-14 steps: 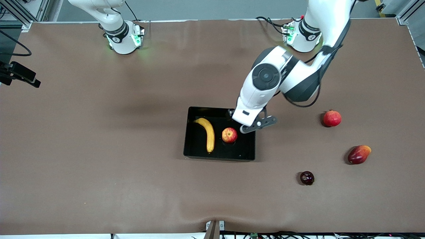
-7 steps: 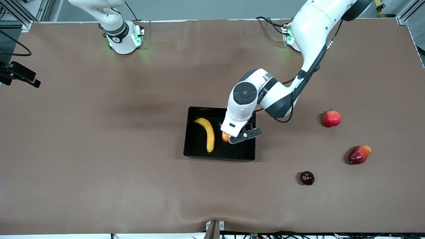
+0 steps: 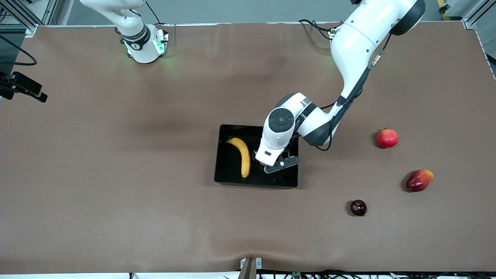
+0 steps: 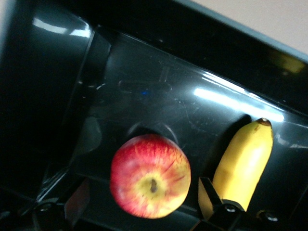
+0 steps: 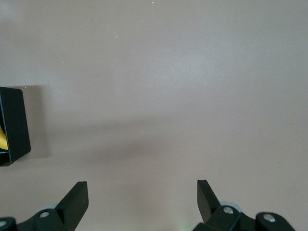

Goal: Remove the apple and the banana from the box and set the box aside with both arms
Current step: 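Lower the left gripper and grasp the red apple in the tray, then lift the apple and carry it beside the other fruits, then lower the apple onto the table and open the left gripper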

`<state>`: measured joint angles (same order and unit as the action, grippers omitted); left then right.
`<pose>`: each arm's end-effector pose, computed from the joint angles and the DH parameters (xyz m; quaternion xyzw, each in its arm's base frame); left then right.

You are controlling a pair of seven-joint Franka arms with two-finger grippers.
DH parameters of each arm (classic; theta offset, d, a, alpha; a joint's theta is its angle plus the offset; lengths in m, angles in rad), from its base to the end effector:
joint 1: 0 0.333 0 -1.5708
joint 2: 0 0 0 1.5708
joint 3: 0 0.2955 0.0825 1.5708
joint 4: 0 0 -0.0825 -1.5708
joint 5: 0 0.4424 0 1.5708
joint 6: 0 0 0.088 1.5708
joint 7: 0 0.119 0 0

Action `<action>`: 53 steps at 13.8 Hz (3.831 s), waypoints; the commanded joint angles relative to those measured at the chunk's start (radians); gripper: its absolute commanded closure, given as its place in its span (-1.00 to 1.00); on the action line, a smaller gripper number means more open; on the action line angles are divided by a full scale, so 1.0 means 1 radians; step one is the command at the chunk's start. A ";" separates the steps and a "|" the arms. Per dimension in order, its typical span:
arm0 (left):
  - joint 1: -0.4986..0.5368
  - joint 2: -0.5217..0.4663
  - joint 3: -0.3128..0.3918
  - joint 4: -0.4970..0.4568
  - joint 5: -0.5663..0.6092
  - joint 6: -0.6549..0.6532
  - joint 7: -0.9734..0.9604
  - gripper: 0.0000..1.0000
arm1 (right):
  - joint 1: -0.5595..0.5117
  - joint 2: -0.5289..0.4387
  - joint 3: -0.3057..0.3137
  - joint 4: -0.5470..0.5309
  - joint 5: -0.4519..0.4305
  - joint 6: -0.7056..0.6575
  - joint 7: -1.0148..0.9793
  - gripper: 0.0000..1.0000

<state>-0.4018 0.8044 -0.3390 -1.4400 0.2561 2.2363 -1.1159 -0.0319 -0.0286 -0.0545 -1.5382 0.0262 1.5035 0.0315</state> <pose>0.5915 -0.4785 0.1729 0.9867 0.1603 -0.0021 0.0275 0.5958 -0.0488 0.6206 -0.9982 0.0581 0.0027 0.0139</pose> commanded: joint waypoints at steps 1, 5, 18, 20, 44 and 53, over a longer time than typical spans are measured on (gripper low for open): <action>-0.014 0.030 0.009 0.029 0.031 0.020 -0.038 -1.00 | -0.013 0.002 0.008 0.012 0.006 -0.003 -0.007 -1.00; -0.048 0.055 0.038 0.029 0.031 0.035 -0.041 -1.00 | -0.013 0.002 0.008 0.012 0.006 -0.003 -0.008 -1.00; -0.055 -0.101 0.060 0.029 0.035 -0.088 -0.030 1.00 | -0.013 0.002 0.008 0.012 0.006 -0.003 -0.007 -1.00; -0.043 -0.184 0.060 0.029 0.037 -0.119 -0.016 1.00 | -0.013 0.002 0.008 0.012 0.006 -0.003 -0.007 -1.00; 0.533 -0.386 0.054 -0.407 -0.015 -0.125 0.643 1.00 | -0.011 0.002 0.008 0.010 0.006 -0.003 -0.007 -1.00; 0.696 -0.381 0.055 -0.493 -0.015 0.037 0.956 1.00 | -0.013 0.002 0.008 0.012 0.006 -0.003 -0.007 -1.00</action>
<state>0.2757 0.4382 -0.2734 -1.9046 0.2240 2.2317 -0.1860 -0.0319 -0.0284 -0.0536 -1.5382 0.0262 1.5035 0.0315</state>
